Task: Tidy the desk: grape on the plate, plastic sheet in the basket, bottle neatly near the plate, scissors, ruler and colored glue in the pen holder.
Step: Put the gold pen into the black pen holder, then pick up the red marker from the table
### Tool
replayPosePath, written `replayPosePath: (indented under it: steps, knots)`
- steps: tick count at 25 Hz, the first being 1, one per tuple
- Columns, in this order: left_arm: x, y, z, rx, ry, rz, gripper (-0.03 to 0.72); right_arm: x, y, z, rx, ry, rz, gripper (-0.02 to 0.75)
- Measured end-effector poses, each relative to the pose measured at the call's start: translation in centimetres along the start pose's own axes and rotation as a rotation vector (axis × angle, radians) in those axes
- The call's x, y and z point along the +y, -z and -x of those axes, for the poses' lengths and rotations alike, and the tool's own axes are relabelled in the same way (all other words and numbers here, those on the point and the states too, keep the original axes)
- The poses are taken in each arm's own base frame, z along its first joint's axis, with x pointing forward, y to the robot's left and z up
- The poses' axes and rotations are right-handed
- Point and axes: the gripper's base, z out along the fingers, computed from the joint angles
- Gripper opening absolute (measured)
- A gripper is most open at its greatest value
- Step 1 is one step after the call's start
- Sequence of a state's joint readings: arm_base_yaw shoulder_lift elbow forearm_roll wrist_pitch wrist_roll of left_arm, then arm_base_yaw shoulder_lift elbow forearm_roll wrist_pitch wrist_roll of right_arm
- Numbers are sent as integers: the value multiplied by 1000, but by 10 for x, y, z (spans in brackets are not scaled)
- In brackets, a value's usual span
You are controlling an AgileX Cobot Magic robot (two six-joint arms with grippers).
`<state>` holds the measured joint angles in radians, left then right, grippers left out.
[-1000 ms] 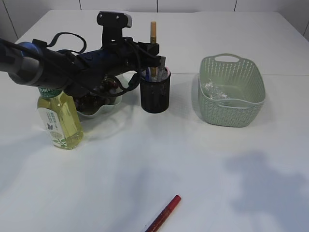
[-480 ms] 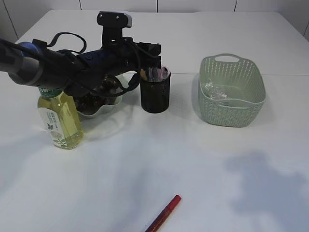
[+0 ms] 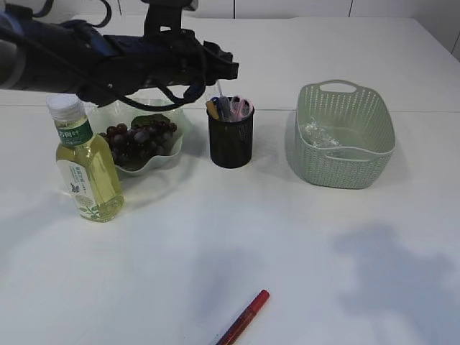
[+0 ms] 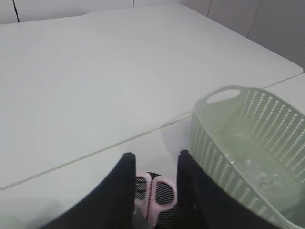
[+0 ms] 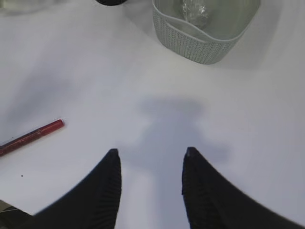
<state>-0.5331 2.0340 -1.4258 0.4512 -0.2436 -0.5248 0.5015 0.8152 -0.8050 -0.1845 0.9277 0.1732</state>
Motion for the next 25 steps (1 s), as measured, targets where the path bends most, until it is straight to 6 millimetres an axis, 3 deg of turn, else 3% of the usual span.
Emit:
replayPosePath:
  steps: [4, 7, 16, 25]
  knots:
    - [-21, 12, 12, 41, -12, -2, 223, 0, 0, 1, -13, 0, 2, 344]
    - [-39, 16, 10, 95, -27, -4, 223, 0, 0, 1, -14, 0, 2, 344]
    - [-70, 23, -20, 379, -27, 83, 223, 0, 0, 1, -14, 0, 2, 344]
    - [-128, 50, -58, 779, 16, -7, 223, 0, 0, -1, 9, 0, -2, 344]
